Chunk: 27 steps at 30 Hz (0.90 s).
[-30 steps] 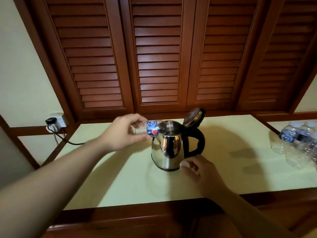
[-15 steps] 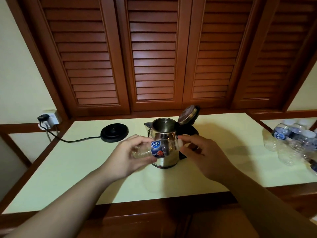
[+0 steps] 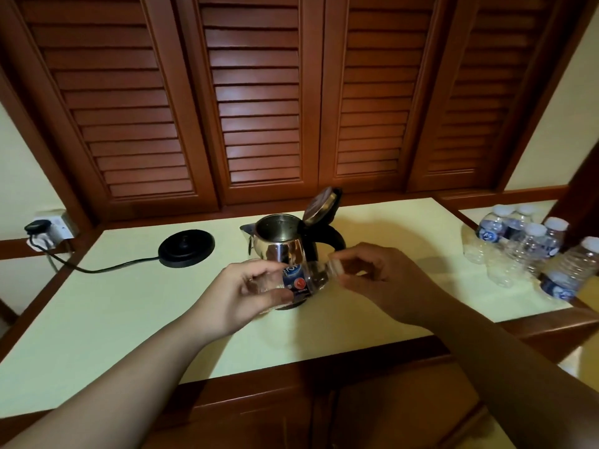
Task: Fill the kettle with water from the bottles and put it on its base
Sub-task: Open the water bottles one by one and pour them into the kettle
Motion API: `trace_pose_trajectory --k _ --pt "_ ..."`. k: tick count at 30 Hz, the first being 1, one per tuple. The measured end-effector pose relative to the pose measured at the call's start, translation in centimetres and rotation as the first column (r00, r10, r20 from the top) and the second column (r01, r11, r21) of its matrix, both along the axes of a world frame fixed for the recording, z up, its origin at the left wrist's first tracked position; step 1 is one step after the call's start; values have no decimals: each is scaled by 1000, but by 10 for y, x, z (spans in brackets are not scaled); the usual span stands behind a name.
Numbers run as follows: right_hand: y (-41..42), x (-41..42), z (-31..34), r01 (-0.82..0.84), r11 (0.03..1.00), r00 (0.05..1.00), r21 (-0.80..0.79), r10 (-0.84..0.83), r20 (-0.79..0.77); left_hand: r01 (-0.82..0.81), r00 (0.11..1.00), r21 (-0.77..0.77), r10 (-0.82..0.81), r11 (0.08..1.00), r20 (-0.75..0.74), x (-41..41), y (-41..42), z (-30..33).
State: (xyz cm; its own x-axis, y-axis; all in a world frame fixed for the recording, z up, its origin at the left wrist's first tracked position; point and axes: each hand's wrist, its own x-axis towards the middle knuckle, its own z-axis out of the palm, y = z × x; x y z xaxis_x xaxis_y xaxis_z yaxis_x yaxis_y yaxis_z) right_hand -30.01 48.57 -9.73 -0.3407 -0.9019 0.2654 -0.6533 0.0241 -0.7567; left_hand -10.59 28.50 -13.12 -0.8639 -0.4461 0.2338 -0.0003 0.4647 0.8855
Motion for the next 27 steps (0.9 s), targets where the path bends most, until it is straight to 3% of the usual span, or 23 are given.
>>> trace_pose_trajectory --k 3,7,11,13,17,20,23,27 --pt "8 -7 5 37 999 999 2 -37 12 39 999 46 -38 998 -18 -10 11 0" --pt "14 -16 3 135 981 991 138 -137 5 33 998 39 -31 999 -56 -28 25 -8" --pt "31 -30 2 94 992 989 87 -103 107 29 999 21 -28 999 -30 -45 32 -15" --pt "40 -36 0 115 986 989 119 -125 75 27 1000 -4 -27 1000 9 -55 39 -18" --pt "51 -44 -7 332 930 943 157 -328 -52 23 999 -106 -19 994 31 -81 57 -21" --pt "63 -57 -9 390 912 919 128 -394 5 2 1000 -205 3 979 22 -104 69 -26" --pt "81 -74 -9 403 904 910 144 -412 41 50 998 -194 -40 980 58 -130 84 -30" --pt "106 -108 -1 567 809 820 156 -572 -15 152 982 -209 -124 966 140 -170 97 -50"
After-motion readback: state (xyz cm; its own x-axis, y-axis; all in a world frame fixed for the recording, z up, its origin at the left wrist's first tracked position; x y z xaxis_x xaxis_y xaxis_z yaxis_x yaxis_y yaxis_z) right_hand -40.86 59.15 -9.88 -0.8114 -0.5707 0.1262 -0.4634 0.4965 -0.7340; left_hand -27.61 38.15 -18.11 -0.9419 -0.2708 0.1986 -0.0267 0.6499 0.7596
